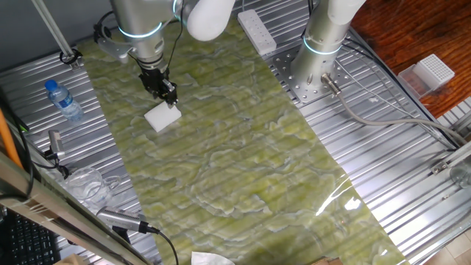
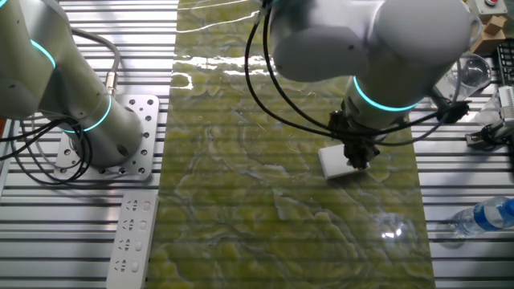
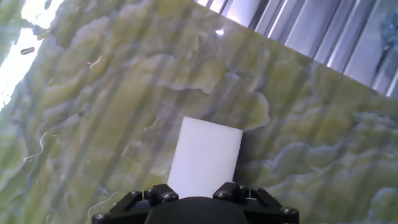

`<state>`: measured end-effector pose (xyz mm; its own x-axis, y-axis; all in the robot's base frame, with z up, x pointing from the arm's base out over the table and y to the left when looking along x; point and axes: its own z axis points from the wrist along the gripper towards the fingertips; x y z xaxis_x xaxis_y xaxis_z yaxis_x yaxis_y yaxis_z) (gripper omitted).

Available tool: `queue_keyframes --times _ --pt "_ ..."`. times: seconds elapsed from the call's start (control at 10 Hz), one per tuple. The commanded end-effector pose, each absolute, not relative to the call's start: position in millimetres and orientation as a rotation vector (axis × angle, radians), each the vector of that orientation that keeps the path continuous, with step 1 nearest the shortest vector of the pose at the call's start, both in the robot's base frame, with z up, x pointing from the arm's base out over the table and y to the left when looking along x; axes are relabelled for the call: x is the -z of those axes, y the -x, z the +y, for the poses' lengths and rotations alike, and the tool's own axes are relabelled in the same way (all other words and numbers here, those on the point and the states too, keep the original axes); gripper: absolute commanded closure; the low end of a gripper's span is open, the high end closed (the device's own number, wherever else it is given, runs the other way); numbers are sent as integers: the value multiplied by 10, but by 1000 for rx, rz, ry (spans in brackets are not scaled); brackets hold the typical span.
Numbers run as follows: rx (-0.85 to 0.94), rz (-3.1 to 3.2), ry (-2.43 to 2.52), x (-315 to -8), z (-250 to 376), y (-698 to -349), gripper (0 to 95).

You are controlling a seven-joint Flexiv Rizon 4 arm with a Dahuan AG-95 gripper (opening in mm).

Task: Clean the tabletop with a sponge

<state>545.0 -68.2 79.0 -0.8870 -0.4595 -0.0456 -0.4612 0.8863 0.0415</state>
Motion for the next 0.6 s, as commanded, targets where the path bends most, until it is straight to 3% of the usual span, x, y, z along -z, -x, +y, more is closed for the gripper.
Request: queue_keyframes --times 0.1,0.4,0.5,0.6 --pt "-78 3020 725 -741 -682 -5460 190" --pt "-70 3020 724 -612 -687 -5481 190" --pt "-66 3022 711 -576 -685 -5493 380" --pt "-62 3024 703 -539 -683 -5509 380"
